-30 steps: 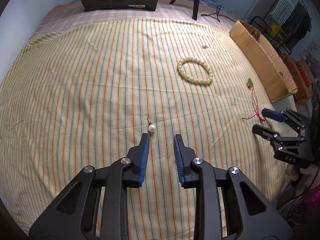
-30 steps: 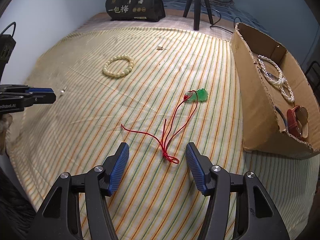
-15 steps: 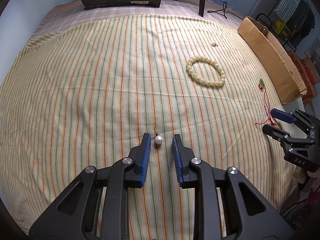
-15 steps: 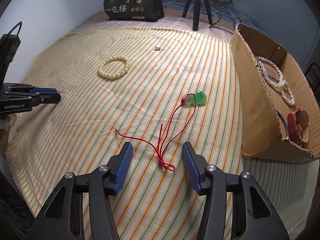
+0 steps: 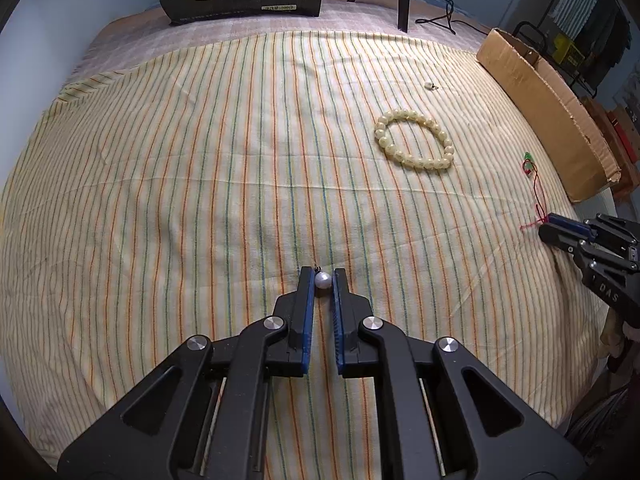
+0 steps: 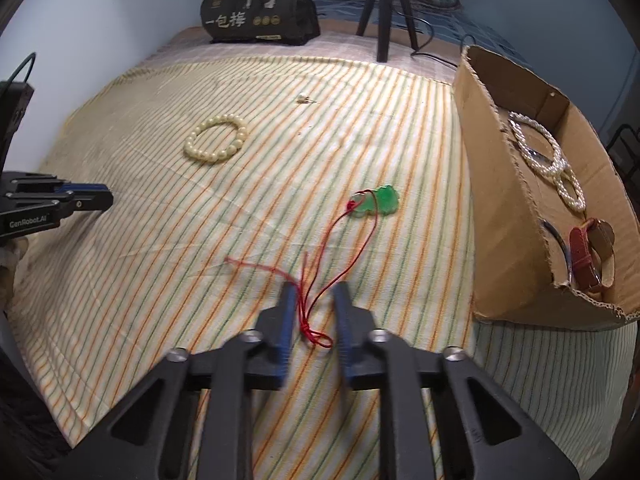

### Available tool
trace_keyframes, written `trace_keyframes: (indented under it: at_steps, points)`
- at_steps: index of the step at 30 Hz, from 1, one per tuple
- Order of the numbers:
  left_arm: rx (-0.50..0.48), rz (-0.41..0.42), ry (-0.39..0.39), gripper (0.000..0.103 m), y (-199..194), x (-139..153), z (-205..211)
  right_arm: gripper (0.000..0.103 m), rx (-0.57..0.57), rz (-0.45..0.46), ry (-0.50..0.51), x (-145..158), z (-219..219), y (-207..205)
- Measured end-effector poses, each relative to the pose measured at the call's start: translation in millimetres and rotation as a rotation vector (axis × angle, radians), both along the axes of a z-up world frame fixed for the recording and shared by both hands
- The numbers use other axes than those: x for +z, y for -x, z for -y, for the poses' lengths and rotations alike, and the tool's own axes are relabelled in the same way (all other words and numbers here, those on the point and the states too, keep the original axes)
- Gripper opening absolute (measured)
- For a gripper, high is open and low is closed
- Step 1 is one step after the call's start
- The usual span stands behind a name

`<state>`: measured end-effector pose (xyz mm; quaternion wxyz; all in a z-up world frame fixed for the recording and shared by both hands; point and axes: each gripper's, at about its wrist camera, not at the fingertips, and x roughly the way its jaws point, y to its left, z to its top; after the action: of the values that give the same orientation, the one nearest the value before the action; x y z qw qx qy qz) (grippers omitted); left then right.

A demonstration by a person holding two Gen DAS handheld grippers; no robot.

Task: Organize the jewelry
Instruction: 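Close the left tool on the pearl earring while the right approaches the jade pendant, then close the right tool on the green jade pendant's red cord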

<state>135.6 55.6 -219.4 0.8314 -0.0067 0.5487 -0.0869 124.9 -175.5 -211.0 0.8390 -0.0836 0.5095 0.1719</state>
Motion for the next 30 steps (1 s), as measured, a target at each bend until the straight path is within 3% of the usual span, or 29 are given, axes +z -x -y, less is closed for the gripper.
trace_keyframes:
  at_steps: [8, 25, 28, 30]
  points:
    - [0.01, 0.035, 0.037, 0.006, 2.5, 16.0, -1.4, 0.002, -0.038, -0.002, -0.074, 12.8, 12.3, -2.5]
    - [0.0, 0.128, 0.161, 0.006, 3.2, 71.4, 10.9, 0.001, -0.085, 0.182, -0.172, 94.2, 29.7, 1.2]
    - [0.002, 0.136, 0.166, 0.006, 3.4, 75.6, 12.9, 0.001, -0.083, 0.187, -0.174, 96.6, 29.9, 0.7]
    - [0.002, 0.138, 0.167, 0.006, 3.2, 76.9, 14.2, 0.001, -0.036, 0.135, -0.199, 87.0, 25.9, -2.4]
